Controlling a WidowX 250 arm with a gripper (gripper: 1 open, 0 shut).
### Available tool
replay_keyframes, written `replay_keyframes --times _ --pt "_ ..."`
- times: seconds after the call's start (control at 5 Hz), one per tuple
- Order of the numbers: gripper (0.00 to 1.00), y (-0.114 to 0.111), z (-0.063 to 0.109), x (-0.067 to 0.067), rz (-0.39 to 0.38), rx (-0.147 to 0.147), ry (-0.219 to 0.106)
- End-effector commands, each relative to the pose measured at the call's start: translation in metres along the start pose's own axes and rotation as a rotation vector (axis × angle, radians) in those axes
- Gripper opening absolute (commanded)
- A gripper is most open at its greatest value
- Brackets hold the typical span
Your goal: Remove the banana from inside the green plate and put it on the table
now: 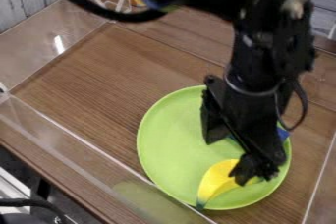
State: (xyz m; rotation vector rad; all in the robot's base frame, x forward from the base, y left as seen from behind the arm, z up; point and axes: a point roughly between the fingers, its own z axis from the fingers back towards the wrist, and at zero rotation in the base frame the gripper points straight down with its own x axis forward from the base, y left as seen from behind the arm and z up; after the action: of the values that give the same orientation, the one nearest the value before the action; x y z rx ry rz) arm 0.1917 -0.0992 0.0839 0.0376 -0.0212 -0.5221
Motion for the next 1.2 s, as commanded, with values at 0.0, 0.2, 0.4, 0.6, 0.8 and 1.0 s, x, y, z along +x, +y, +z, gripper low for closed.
replay_keyframes --times 0.0,0.2,0.4,0.6,0.8,1.0 --pt "1.00 -0.003 -0.010 0.005 -0.047 0.011 -0.035" --pt "1.00 -0.004 -0.021 0.007 -0.081 0.018 -0.057" --pt "1.00 -0.004 -0.026 0.008 -0.075 0.020 -0.078" --pt "1.00 -0.003 -0.030 0.008 -0.059 0.017 -0.092" --pt "1.00 -0.002 -0.032 0.009 -0.044 0.013 -0.098" --pt "1.00 -0.001 -0.034 0.010 -0.031 0.003 -0.104"
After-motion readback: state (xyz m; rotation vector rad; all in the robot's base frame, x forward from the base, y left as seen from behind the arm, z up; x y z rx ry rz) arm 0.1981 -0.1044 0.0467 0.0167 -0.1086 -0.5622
